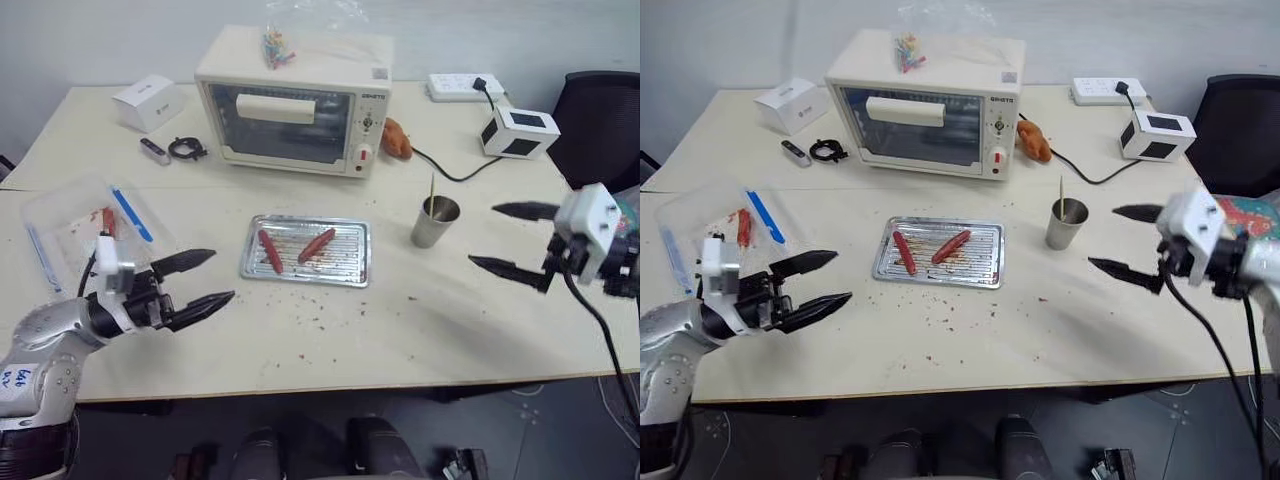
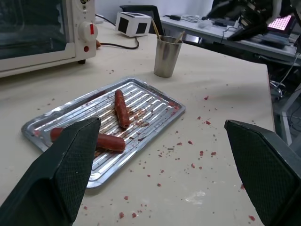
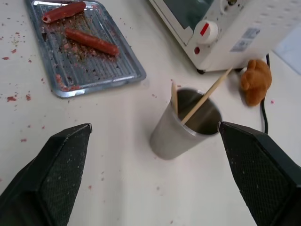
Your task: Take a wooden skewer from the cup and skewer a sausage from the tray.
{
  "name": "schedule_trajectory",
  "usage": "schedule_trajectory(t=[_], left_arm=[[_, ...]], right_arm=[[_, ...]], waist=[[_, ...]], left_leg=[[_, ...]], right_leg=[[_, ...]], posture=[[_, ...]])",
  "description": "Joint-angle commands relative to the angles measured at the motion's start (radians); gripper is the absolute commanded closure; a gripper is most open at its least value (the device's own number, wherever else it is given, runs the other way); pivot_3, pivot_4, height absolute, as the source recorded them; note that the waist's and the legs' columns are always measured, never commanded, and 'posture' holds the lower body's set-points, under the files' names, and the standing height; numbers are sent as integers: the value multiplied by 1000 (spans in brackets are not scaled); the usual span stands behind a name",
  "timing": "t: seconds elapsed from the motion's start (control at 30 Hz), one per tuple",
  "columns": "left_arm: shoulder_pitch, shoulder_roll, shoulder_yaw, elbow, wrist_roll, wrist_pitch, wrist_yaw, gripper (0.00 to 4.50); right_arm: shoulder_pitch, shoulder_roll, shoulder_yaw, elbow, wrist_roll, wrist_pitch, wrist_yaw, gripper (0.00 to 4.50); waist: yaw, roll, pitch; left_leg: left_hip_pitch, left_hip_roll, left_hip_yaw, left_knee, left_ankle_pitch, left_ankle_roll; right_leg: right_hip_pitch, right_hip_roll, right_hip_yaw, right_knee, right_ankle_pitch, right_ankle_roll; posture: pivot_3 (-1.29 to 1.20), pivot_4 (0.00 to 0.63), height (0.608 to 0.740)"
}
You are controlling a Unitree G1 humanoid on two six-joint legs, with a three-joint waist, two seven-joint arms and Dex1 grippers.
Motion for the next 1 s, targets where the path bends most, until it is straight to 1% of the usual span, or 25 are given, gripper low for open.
schedule_trajectory(t=[0.03,0.1,0.2,0.33,0.47,0.5,0.67,0.77,0.8,1.0], left_arm=[[-3,-11,0,-31,24,-32,15,20],[7,-20,-2,-42,30,-39,20,20],[28,-29,4,-65,30,-40,35,20],[55,-36,16,-86,30,-40,48,20],[71,-40,18,-95,31,-45,58,0],[73,-42,18,-96,31,-46,60,0],[77,-49,13,-95,33,-50,67,0],[74,-52,8,-92,36,-52,69,0],[71,-54,7,-90,37,-52,70,0],[57,-64,-2,-83,44,-57,71,0]], right_arm=[[-157,-6,136,40,-101,73,10,0],[-250,17,198,77,-148,103,0,0],[-338,58,259,140,-199,111,-3,0],[-392,90,294,197,-235,92,25,0],[-414,112,296,217,-244,98,44,885],[-423,121,292,217,-242,102,43,1279],[-440,137,290,217,-249,102,39,2940],[-440,134,291,219,-257,96,38,4023],[-440,133,290,221,-259,95,38,4449],[-480,104,268,238,-256,88,76,4481]], waist=[[1,1,0],[2,1,1],[4,1,1],[4,1,1],[2,1,1],[2,1,1],[1,1,1],[1,1,1],[1,1,1],[2,1,0]], left_leg=[[0,0,0,0,0,0],[0,-2,2,0,0,1],[-1,-2,1,1,0,1],[-2,-2,1,0,0,1],[-2,-2,1,1,0,1],[-2,-2,1,1,0,1],[-1,-1,1,1,0,1],[-1,-1,1,1,0,1],[-1,-1,1,1,0,1],[-1,-2,2,1,0,1]], right_leg=[[0,0,0,0,0,0],[-1,-2,1,1,0,0],[-1,-2,0,1,0,0],[-1,-2,0,0,0,0],[-2,-2,0,0,0,0],[-2,-2,0,0,0,0],[-2,-2,0,1,0,0],[-2,-2,0,1,0,0],[-2,-2,0,1,0,0],[-2,-2,0,1,0,0]], posture=[[0,150,740],[0,150,740],[0,150,740],[0,150,740],[0,150,740],[0,150,740],[0,150,740],[0,150,740],[0,150,740],[0,150,740]])
